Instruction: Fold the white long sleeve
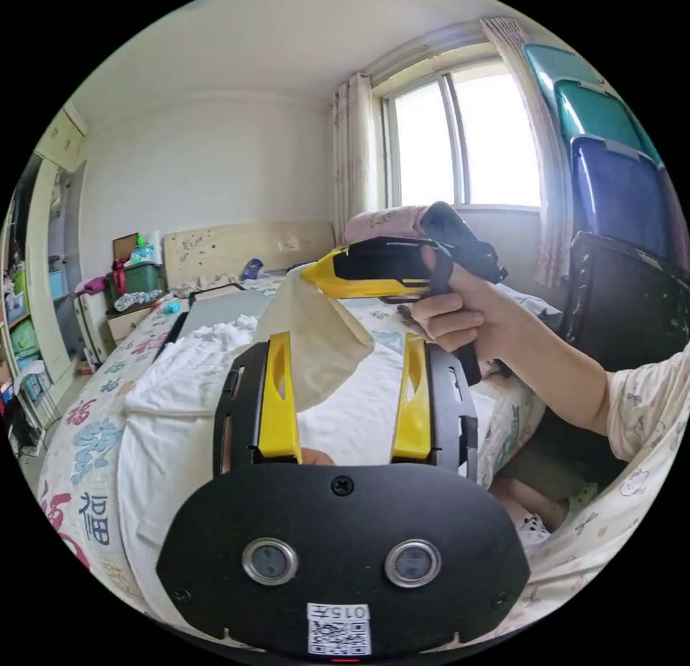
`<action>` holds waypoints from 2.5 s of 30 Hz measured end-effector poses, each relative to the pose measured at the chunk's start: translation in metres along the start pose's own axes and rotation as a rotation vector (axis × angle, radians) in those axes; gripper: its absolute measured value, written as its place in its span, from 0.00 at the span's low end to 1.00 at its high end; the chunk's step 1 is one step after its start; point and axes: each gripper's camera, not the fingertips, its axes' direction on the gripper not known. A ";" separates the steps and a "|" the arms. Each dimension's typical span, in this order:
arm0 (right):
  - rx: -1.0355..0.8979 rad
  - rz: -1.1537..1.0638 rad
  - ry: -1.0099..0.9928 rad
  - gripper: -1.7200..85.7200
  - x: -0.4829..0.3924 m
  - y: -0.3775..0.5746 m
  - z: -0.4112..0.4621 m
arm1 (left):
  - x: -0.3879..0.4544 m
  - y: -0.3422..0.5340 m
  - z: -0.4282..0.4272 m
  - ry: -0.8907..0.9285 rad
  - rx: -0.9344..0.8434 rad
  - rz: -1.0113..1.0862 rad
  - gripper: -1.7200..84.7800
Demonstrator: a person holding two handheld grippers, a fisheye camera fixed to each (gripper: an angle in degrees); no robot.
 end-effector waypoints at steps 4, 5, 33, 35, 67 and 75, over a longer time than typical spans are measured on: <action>0.018 0.086 -0.167 0.03 -0.005 -0.011 0.033 | 0.053 0.013 -0.055 -0.287 0.021 0.119 0.24; 0.021 0.098 -0.203 0.03 -0.007 -0.013 0.041 | 0.065 0.019 -0.069 -0.367 0.038 0.134 0.22; -0.618 -0.639 0.378 0.03 -0.111 0.027 0.278 | -0.041 0.148 -0.259 -0.355 0.022 -0.286 0.03; -0.430 -0.456 0.575 0.03 -0.067 -0.024 0.199 | -0.058 0.134 -0.283 -0.462 0.009 -0.235 0.03; -0.162 0.205 0.503 0.04 -0.029 0.209 -0.052 | -0.054 0.392 -0.248 -0.018 -0.321 -0.575 0.17; -0.103 0.150 0.529 0.01 -0.052 0.217 -0.055 | -0.040 0.408 -0.226 0.039 -0.343 -0.635 0.07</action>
